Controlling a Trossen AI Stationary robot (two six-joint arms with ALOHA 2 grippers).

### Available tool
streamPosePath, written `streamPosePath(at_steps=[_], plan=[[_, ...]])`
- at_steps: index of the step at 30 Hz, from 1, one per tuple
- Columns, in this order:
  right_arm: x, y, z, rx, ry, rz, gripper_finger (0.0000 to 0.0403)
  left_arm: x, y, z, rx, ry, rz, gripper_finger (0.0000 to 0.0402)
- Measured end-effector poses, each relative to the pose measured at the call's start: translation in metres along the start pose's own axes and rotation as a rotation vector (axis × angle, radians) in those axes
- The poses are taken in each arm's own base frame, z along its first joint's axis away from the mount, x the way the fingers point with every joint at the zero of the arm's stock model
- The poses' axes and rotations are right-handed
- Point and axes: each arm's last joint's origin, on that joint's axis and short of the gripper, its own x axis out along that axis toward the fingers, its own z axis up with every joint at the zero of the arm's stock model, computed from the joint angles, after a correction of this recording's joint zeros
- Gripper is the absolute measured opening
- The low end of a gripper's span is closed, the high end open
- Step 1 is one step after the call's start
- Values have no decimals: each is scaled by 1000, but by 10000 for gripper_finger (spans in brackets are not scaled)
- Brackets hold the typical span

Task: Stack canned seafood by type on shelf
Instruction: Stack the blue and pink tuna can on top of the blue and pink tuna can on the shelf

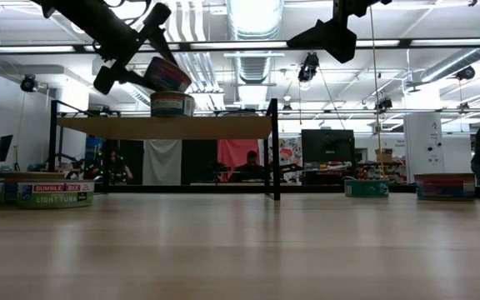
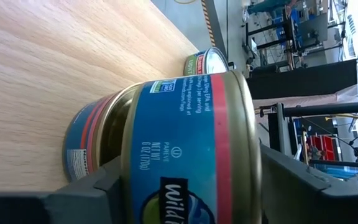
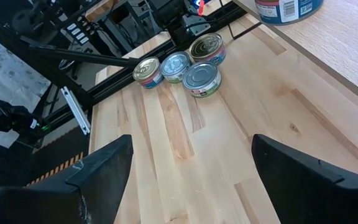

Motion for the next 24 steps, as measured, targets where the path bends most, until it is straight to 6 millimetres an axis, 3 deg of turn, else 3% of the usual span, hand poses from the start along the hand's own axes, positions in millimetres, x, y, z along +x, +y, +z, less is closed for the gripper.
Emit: streamPosePath(at_steps=[7, 24], plan=[[0, 0, 0, 3, 0, -1, 327, 0, 0, 0, 1, 5, -1, 278], [0, 0, 0, 4, -2, -3, 325, 0, -5, 0, -28, 23, -52, 279]])
